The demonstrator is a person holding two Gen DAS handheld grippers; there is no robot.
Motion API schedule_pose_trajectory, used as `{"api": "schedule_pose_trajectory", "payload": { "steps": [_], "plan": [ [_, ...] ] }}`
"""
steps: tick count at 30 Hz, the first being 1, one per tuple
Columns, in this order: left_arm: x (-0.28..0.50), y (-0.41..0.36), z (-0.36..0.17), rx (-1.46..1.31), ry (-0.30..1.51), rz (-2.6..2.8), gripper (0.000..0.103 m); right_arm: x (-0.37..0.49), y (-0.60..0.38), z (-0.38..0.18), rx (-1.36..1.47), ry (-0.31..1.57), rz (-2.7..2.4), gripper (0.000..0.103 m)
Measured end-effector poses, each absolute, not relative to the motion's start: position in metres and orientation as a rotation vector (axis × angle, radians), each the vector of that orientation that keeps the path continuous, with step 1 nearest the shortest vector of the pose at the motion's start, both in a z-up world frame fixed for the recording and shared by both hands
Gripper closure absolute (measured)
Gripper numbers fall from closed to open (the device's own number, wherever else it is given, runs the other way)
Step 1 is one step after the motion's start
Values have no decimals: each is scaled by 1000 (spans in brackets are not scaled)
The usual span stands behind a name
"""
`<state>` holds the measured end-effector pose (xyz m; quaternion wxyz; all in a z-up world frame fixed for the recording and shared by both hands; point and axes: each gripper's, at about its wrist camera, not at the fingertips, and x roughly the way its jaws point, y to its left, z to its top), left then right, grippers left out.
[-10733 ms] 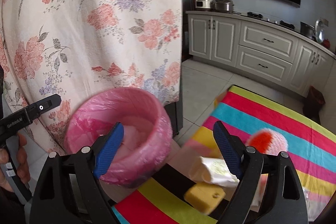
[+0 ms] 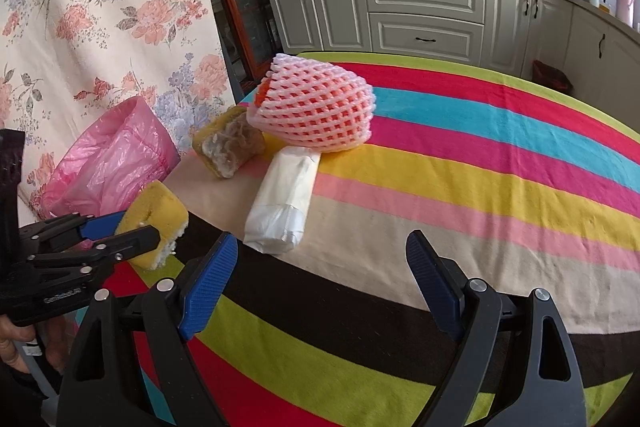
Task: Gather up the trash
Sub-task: 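Grasp a yellow sponge with the left gripper while the right grasps the white tissue pack, then carry the yellow sponge and tissue pack over the pink bin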
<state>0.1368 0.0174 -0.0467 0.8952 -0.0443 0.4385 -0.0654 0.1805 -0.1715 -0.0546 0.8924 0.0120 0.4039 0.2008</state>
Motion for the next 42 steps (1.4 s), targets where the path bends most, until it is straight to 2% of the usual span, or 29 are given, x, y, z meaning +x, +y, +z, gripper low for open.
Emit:
{"api": "schedule_pose_trajectory", "payload": {
  "steps": [6,10,14,18,21,31,42],
  "plan": [
    [131,29,-24,-108,855,-136,56,196,-148,-57,1,856,413,22],
    [127,37,-10,-119,821,-136,56,206,-132,-63,-22,881,410,32],
    [123,43,1,-129,794,-130,56,216,-119,-69,-48,903,405,34],
    [120,54,11,-138,768,-119,56,223,-111,-77,-64,932,405,54],
    [116,62,17,-147,753,-107,56,223,-108,-79,-67,940,417,61],
    [105,92,29,-187,711,-63,56,205,-110,-65,-61,907,431,64],
    [84,131,56,-209,637,9,56,178,-92,6,-65,763,504,64]
  ]
}}
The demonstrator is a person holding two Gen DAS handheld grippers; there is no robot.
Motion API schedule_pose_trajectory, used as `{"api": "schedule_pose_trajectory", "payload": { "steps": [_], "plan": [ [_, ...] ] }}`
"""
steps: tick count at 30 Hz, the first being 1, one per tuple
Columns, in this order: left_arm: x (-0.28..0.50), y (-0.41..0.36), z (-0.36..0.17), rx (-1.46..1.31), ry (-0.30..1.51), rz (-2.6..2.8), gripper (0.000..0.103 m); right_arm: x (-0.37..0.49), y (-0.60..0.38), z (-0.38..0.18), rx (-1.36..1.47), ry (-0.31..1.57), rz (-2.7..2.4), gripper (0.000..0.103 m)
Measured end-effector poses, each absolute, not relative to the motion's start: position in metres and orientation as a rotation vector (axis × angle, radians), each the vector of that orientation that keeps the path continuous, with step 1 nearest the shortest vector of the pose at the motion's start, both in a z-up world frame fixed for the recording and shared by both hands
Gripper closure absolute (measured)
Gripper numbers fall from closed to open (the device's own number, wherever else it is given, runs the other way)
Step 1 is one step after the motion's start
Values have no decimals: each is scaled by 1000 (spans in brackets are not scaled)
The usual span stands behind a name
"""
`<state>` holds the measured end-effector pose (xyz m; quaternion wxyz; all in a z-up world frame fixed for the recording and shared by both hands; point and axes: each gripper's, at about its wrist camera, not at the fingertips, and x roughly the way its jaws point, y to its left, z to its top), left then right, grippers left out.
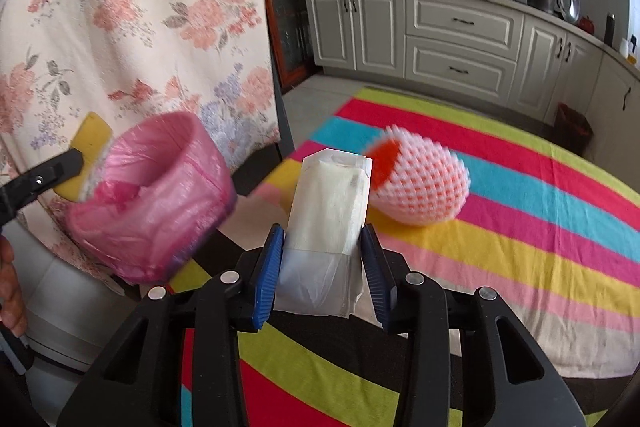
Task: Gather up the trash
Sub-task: 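Carry the yellow sponge and tissue pack over the pink bin, then open both grippers to drop the sponge and tissue pack into the bin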
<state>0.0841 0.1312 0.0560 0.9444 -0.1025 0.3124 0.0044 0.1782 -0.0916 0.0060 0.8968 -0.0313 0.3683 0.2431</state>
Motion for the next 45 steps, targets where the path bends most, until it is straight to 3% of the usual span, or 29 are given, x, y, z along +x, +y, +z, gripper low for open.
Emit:
{"api": "schedule_pose_trajectory", "payload": {
  "steps": [17,39,42,43,44,45],
  "plan": [
    [68,205,90,-228,556,148,56,174,1,82,-136,636,669,64],
    [104,255,91,-219,568,244,55,203,98,87,-195,651,795,64],
    [107,257,90,-222,569,248,51,205,103,86,-197,646,802,63],
    [106,256,89,-225,569,253,44,206,105,85,-200,648,802,62],
    [107,257,89,-226,568,251,43,207,107,84,-204,649,802,61],
    [107,257,89,-223,567,253,43,207,108,83,-206,649,802,56]
  ]
}}
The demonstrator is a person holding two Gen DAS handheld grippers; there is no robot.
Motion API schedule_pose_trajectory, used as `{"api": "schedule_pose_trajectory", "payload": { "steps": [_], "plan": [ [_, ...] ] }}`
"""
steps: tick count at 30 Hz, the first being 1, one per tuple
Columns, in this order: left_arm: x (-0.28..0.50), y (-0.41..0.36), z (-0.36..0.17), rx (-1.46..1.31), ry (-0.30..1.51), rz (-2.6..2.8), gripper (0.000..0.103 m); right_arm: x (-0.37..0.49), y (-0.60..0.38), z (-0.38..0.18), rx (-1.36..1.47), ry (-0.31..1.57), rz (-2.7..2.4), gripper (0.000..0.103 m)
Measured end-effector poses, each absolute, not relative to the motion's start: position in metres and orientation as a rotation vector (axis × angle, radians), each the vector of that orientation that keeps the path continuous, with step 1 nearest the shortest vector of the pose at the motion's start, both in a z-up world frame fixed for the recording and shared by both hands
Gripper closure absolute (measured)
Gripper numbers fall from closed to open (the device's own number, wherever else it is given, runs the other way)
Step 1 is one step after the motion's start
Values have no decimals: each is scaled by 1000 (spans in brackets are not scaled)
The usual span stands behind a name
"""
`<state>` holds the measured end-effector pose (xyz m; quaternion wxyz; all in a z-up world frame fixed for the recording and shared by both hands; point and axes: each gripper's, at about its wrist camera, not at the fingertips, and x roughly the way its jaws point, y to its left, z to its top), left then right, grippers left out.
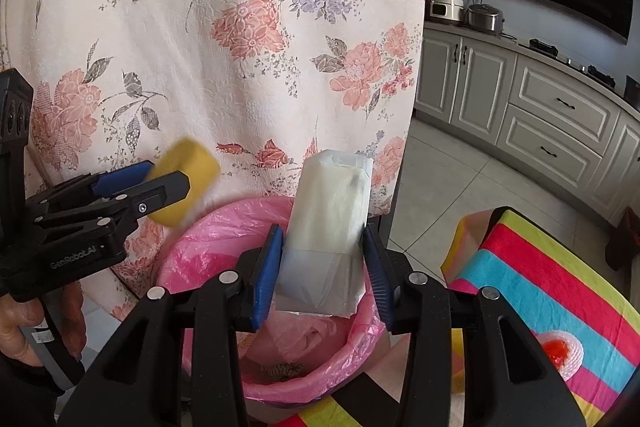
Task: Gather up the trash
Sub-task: 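Open both grippers to drop the sponge and tissue pack into the bin, then move both open grippers back to the remaining trash on the table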
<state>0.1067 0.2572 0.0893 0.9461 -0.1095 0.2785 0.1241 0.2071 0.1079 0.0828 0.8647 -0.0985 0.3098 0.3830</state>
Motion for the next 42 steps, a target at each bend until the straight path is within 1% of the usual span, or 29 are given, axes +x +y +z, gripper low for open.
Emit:
{"api": "schedule_pose_trajectory", "payload": {
  "steps": [1,2,14,27,38,41,42],
  "plan": [
    [106,257,89,-221,567,256,43,207,108,81,-209,650,800,45],
    [106,258,89,-222,566,256,43,207,108,80,-208,647,794,41],
    [102,250,82,-225,582,247,43,209,84,74,-199,652,747,40],
    [102,216,88,-198,583,206,43,205,42,76,-173,635,693,40],
    [111,179,88,-178,592,152,43,209,-4,78,-147,631,631,37],
    [114,168,88,-171,593,138,43,211,-18,78,-139,627,608,31],
    [115,164,89,-167,593,133,42,212,-22,78,-135,625,600,31]
  ]
}}
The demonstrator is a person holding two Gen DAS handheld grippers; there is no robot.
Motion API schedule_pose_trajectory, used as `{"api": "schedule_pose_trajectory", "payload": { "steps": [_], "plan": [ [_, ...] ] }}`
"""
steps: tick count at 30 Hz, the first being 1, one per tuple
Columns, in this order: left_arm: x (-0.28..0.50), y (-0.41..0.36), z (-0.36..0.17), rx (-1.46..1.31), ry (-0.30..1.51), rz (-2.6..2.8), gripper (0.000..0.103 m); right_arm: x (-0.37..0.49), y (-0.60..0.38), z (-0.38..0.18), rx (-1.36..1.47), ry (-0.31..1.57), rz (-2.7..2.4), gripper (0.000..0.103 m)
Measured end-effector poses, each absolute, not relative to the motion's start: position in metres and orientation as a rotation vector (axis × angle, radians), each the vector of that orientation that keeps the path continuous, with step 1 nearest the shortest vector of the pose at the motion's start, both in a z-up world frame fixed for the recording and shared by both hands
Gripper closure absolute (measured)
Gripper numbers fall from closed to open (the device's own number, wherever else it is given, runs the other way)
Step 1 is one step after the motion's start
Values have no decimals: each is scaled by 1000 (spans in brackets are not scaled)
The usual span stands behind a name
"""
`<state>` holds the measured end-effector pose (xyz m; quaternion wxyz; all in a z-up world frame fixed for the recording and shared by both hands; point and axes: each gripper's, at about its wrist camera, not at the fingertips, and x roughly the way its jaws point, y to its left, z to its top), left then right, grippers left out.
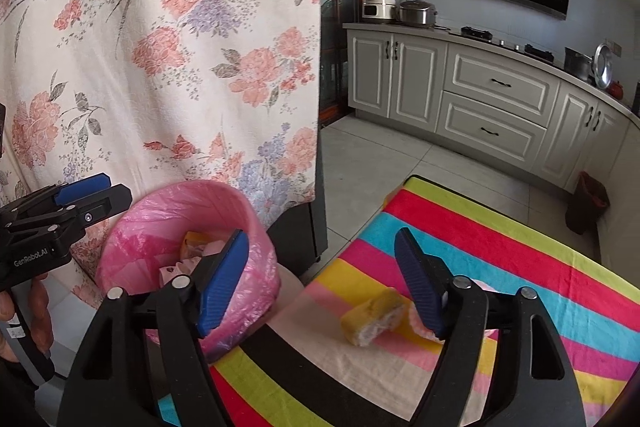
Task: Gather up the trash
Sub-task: 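Move both open grippers back to the remaining trash on the table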
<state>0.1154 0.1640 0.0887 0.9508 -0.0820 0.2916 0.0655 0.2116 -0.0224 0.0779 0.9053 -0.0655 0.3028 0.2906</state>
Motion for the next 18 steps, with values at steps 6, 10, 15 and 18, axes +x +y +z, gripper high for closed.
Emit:
{"api": "schedule_pose_trajectory", "payload": {
  "steps": [6,10,15,18],
  "plan": [
    [121,146,89,-152,597,110,42,220,-46,74,-120,629,562,26],
    [127,134,87,-141,605,91,41,227,-58,66,-114,639,534,23],
    [137,120,80,-132,621,67,40,244,-75,49,-108,668,493,20],
    [143,114,75,-125,631,58,40,256,-85,34,-102,699,470,19]
  ]
}}
